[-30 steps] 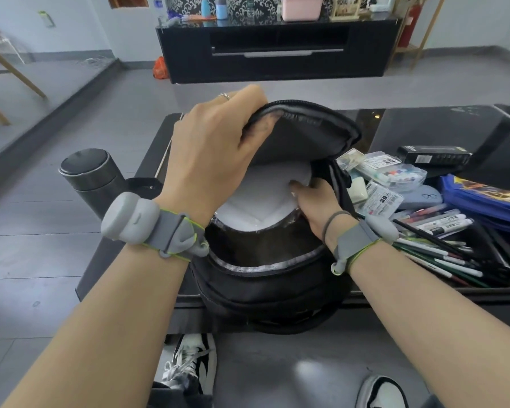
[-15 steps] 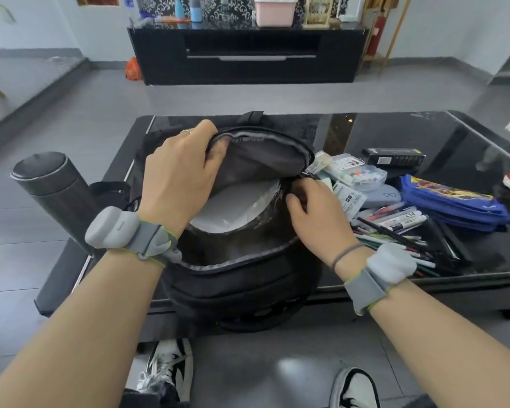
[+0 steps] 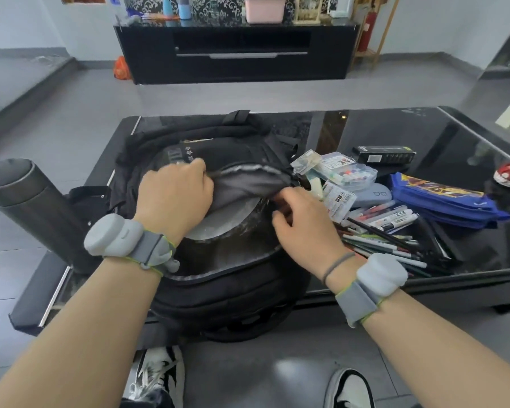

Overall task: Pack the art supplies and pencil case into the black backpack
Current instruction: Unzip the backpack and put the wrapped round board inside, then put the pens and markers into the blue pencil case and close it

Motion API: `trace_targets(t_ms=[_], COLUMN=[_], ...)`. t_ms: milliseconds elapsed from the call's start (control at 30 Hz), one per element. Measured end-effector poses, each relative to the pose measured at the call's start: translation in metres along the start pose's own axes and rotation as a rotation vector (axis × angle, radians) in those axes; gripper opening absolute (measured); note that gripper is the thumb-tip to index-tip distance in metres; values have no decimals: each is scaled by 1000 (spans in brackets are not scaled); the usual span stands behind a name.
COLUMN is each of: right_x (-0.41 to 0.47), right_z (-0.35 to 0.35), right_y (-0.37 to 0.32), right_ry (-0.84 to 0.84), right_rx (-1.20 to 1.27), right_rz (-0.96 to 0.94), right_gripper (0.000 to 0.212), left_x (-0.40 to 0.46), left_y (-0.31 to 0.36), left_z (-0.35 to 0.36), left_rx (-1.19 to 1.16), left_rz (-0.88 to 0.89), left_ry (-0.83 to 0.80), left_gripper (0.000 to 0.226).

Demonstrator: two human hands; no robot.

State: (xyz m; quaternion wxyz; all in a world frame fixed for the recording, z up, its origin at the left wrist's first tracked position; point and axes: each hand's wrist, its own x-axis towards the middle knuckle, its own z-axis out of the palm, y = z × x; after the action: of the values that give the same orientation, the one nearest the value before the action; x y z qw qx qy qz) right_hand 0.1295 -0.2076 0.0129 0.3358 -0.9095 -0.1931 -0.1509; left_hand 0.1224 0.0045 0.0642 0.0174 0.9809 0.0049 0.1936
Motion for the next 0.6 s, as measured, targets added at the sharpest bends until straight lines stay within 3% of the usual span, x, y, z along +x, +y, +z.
trace_targets(t_ms=[67, 133, 300, 600], right_x=[-1, -1, -1, -11], right_z=[2, -2, -23, -62], right_y=[-2, 0, 15, 84], right_ry=[-15, -18, -9, 45], right_rx=[-14, -8, -21, -145], right_rz=[-2, 37, 107, 306], right_gripper=[8, 15, 25, 24], left_x=[-2, -3, -1, -13], left_y=[4, 11, 39, 147], left_z=[6, 6, -6, 14], left_rx=[2, -5, -139, -322], left_rz=[-34, -32, 27, 350], left_ry=[-215, -284, -190, -67], left_gripper=[24, 25, 15, 11])
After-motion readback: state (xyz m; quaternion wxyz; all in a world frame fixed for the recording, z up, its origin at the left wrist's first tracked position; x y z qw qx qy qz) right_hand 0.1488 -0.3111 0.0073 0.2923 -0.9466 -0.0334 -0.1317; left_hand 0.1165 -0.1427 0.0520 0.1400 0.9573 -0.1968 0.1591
